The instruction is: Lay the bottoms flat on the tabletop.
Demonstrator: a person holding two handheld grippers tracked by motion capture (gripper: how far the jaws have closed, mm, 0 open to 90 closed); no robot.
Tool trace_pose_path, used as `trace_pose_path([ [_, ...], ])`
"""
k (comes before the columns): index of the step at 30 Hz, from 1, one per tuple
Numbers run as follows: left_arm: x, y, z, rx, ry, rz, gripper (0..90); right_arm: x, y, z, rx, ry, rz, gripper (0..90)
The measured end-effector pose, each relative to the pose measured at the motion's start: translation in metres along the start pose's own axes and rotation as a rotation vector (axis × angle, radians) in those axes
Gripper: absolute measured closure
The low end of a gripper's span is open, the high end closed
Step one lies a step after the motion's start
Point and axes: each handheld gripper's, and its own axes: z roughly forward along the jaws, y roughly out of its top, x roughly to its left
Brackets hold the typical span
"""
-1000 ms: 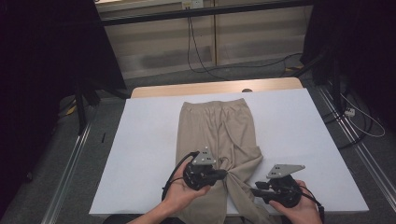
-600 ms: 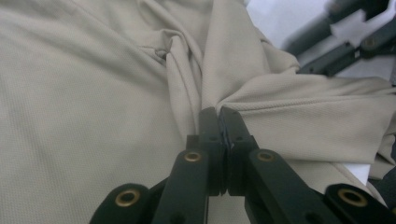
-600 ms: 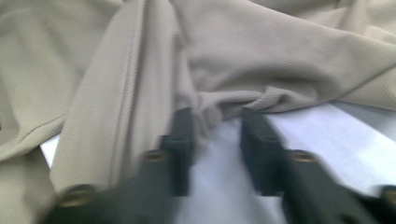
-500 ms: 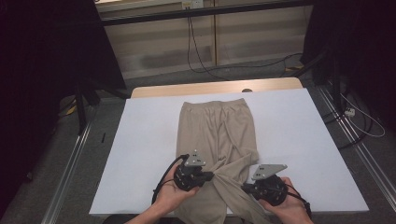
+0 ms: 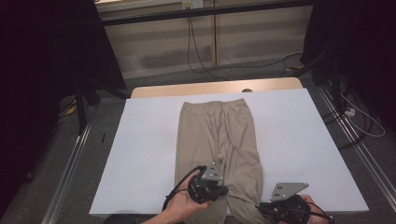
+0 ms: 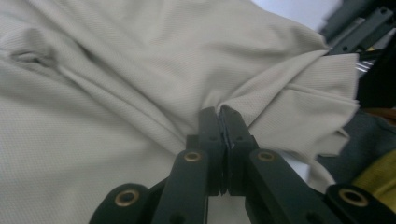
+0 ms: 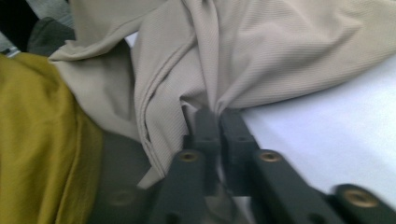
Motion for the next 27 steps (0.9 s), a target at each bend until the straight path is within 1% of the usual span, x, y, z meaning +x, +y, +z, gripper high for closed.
trace_pose_path([
  [1,0.001,0.000,-0.002,-0.015,0.007,-0.012,88.0,-0.001,0.000,-0.001,-0.014,-0.005,0.010,69.9],
  [2,0.002,0.000,-0.005,-0.027,0.011,-0.028,86.1,-0.003,0.001,-0.003,-0.035,-0.009,0.018,70.6],
  [3,0.003,0.001,-0.007,-0.041,0.013,-0.042,80.8,-0.006,0.002,-0.006,-0.066,-0.006,0.029,70.5],
  [4,0.002,0.001,-0.010,-0.061,0.018,-0.039,79.9,-0.009,0.004,-0.008,-0.104,-0.007,0.041,70.3],
  [5,0.000,0.003,-0.012,-0.075,0.023,-0.025,77.3,-0.012,0.006,-0.010,-0.131,-0.017,0.051,71.5],
  [6,-0.003,0.005,-0.013,-0.091,0.026,-0.017,74.3,-0.016,0.008,-0.011,-0.144,-0.038,0.055,73.9],
  [7,-0.006,0.008,-0.014,-0.099,0.016,-0.003,73.3,-0.020,0.010,-0.011,-0.153,-0.057,0.056,74.6],
  [8,-0.010,0.011,-0.013,-0.104,0.005,0.012,73.2,-0.025,0.012,-0.009,-0.152,-0.070,0.061,74.5],
  [9,-0.013,0.013,-0.011,-0.098,-0.002,0.028,73.0,-0.031,0.015,-0.005,-0.140,-0.085,0.069,72.3],
  [10,-0.016,0.015,-0.007,-0.101,-0.007,0.039,72.9,-0.036,0.016,0.000,-0.122,-0.115,0.082,68.2],
  [11,-0.019,0.015,-0.003,-0.093,-0.016,0.051,71.9,-0.041,0.018,0.005,-0.104,-0.123,0.088,65.3],
  [12,-0.022,0.016,0.001,-0.081,-0.018,0.061,70.0,-0.044,0.020,0.011,-0.082,-0.113,0.094,65.0],
  [14,-0.027,0.016,0.008,-0.060,-0.030,0.083,66.6,-0.045,0.022,0.020,-0.059,-0.121,0.080,61.9],
  [15,-0.028,0.016,0.010,-0.041,-0.027,0.102,63.9,-0.043,0.023,0.021,-0.058,-0.132,0.061,63.2],
  [16,-0.029,0.015,0.014,-0.033,-0.012,0.116,60.8,-0.040,0.024,0.021,-0.053,-0.153,0.035,76.2],
  [17,-0.030,0.014,0.017,-0.012,0.005,0.132,57.1,-0.039,0.024,0.022,-0.056,-0.134,0.034,89.4],
  [19,-0.027,0.013,0.023,0.005,0.027,0.144,56.0,-0.038,0.025,0.021,-0.049,-0.162,0.029,90.0],
  [20,-0.025,0.013,0.025,0.009,0.034,0.135,56.0,-0.039,0.025,0.020,-0.047,-0.191,0.024,90.0],
  [21,-0.023,0.014,0.026,0.007,0.037,0.132,56.0,-0.042,0.025,0.016,-0.053,-0.216,0.028,90.0],
  [22,-0.022,0.015,0.026,0.010,0.040,0.136,55.9,-0.046,0.024,0.013,-0.061,-0.225,0.037,90.0],
  [24,-0.019,0.018,0.029,0.001,0.052,0.135,53.9,-0.056,0.023,0.005,-0.079,-0.256,0.056,90.0],
  [25,-0.017,0.019,0.030,0.007,0.057,0.144,53.8,-0.062,0.024,0.000,-0.094,-0.276,0.068,90.0],
  [27,-0.016,0.020,0.031,-0.003,0.061,0.134,53.5,-0.071,0.026,-0.005,-0.110,-0.302,0.063,90.0],
])
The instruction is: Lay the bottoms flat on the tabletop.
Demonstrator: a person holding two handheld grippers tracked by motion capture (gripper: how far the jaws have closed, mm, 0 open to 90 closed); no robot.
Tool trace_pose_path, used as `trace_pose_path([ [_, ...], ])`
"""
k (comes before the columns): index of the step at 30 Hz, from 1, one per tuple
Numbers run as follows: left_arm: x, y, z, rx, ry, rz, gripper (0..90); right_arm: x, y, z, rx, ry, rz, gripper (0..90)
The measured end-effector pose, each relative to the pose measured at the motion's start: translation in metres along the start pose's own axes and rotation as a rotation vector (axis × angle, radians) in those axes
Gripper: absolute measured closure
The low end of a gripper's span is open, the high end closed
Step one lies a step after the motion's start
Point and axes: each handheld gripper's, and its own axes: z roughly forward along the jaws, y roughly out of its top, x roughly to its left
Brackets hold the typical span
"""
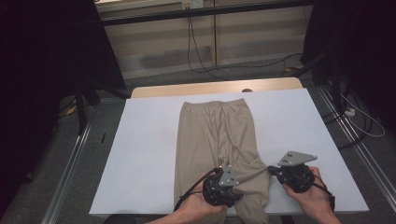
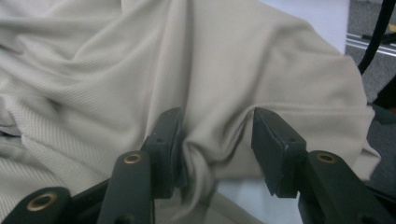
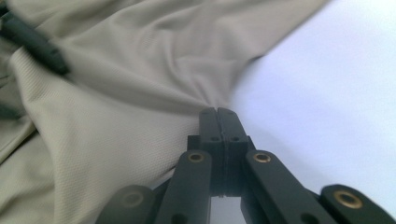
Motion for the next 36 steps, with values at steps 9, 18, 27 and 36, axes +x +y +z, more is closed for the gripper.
trace_pose_path([
  [9,-0.001,-0.004,-0.004,0.017,-0.016,0.015,73.5,-0.017,0.001,0.006,-0.009,-0.024,0.069,69.0],
  [18,0.004,-0.005,-0.014,-0.013,-0.050,-0.047,82.5,0.053,-0.009,-0.011,0.003,0.270,-0.068,80.4],
  [27,0.004,-0.005,-0.009,0.001,-0.056,-0.065,89.0,0.077,-0.020,-0.006,0.074,0.310,-0.112,90.0],
  [36,-0.003,-0.014,-0.018,0.014,-0.104,-0.065,89.2,0.102,-0.038,-0.022,0.119,0.387,-0.116,90.0],
])
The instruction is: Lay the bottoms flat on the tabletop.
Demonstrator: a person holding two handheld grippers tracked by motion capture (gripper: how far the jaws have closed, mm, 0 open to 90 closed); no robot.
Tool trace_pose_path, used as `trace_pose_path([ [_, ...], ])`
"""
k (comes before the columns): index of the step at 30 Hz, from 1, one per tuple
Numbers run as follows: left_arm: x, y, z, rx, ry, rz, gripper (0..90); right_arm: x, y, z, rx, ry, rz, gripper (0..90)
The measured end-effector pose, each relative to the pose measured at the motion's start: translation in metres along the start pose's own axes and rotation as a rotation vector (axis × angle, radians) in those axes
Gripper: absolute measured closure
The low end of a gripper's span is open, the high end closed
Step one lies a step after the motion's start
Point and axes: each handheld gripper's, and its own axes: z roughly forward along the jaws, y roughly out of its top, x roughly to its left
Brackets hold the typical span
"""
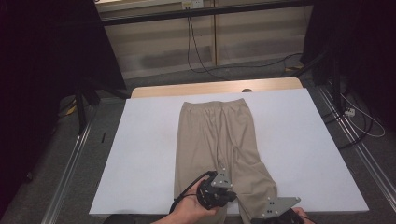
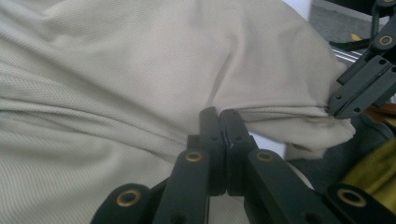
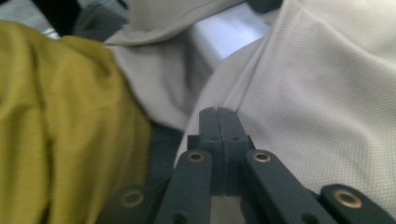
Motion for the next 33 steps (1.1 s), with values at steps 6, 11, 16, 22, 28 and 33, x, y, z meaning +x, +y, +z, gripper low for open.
trace_pose_path([
  [6,0.002,0.002,-0.012,-0.078,-0.002,-0.042,76.7,-0.013,0.005,-0.009,-0.082,-0.035,0.044,66.5],
  [11,-0.007,0.014,-0.008,-0.109,0.002,-0.006,71.0,-0.042,0.011,-0.021,-0.160,-0.111,0.098,64.4],
  [16,-0.011,0.018,-0.007,-0.117,-0.007,0.012,66.2,-0.072,0.015,-0.025,-0.189,-0.179,0.152,68.9],
  [22,-0.016,0.019,0.010,-0.069,-0.030,0.050,67.3,-0.113,0.016,-0.021,-0.167,-0.266,0.236,68.4],
  [28,-0.027,0.013,0.022,-0.016,-0.029,0.120,59.6,-0.124,0.019,-0.006,-0.119,-0.269,0.264,67.5],
  [33,-0.026,0.010,0.018,0.001,0.001,0.121,87.6,-0.114,0.018,-0.008,-0.091,-0.267,0.234,90.0],
])
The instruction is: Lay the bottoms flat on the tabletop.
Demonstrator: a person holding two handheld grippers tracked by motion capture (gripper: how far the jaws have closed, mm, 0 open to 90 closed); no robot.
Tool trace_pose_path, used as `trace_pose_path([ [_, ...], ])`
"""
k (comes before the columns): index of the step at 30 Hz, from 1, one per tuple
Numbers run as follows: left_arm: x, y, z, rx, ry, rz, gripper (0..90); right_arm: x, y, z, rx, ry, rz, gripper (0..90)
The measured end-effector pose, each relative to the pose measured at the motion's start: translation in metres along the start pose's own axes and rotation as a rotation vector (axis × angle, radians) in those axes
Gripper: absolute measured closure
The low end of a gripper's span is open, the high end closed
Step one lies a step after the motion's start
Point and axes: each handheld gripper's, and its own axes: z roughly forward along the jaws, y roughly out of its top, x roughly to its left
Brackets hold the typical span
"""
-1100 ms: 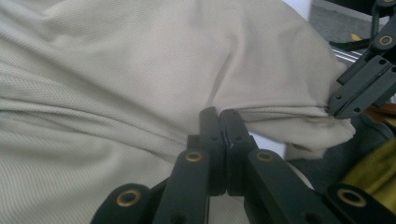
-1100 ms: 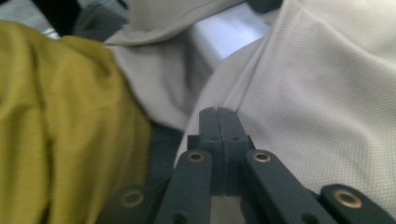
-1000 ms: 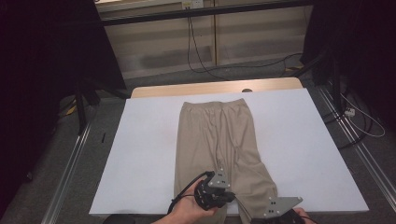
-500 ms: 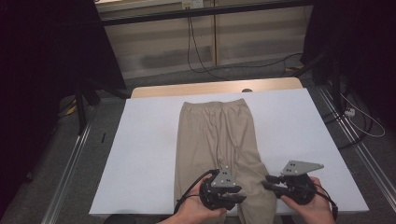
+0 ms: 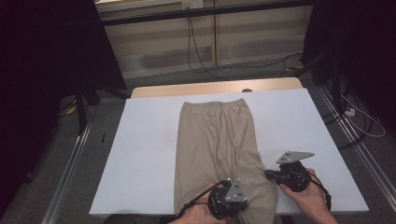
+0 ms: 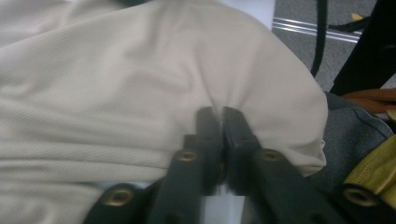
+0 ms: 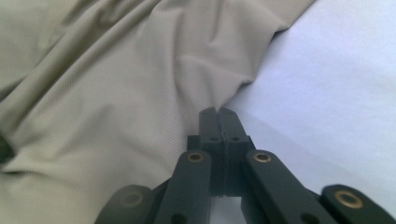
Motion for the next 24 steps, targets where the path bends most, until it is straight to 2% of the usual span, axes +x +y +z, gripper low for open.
trace_pose_path([
  [7,0.002,-0.011,-0.017,0.000,-0.015,-0.002,88.9,-0.007,-0.017,-0.023,-0.018,-0.005,0.043,90.0],
  [13,-0.002,-0.016,-0.024,-0.003,-0.032,-0.007,88.7,-0.003,-0.023,-0.033,-0.013,-0.002,0.028,90.0],
  [15,-0.002,-0.017,-0.027,-0.014,-0.035,-0.021,87.3,-0.004,-0.025,-0.035,-0.021,-0.005,0.032,90.0],
  [17,0.001,-0.018,-0.031,-0.017,-0.032,-0.035,84.8,-0.005,-0.027,-0.036,-0.016,-0.032,0.030,90.0],
  [18,0.002,-0.018,-0.033,-0.014,-0.017,-0.043,84.8,-0.006,-0.027,-0.037,-0.013,-0.044,0.033,89.3],
  [20,0.008,-0.018,-0.035,-0.025,-0.010,-0.067,80.8,-0.007,-0.027,-0.038,-0.027,-0.065,0.044,78.8],
  [21,0.010,-0.018,-0.036,-0.039,-0.006,-0.086,79.1,-0.007,-0.027,-0.041,-0.043,-0.058,0.048,76.6],
  [22,0.013,-0.018,-0.038,-0.040,0.002,-0.082,79.0,-0.006,-0.027,-0.044,-0.061,-0.056,0.050,73.6],
  [24,0.017,-0.017,-0.039,-0.048,0.023,-0.093,74.4,0.000,-0.026,-0.049,-0.092,-0.029,0.023,72.4],
])
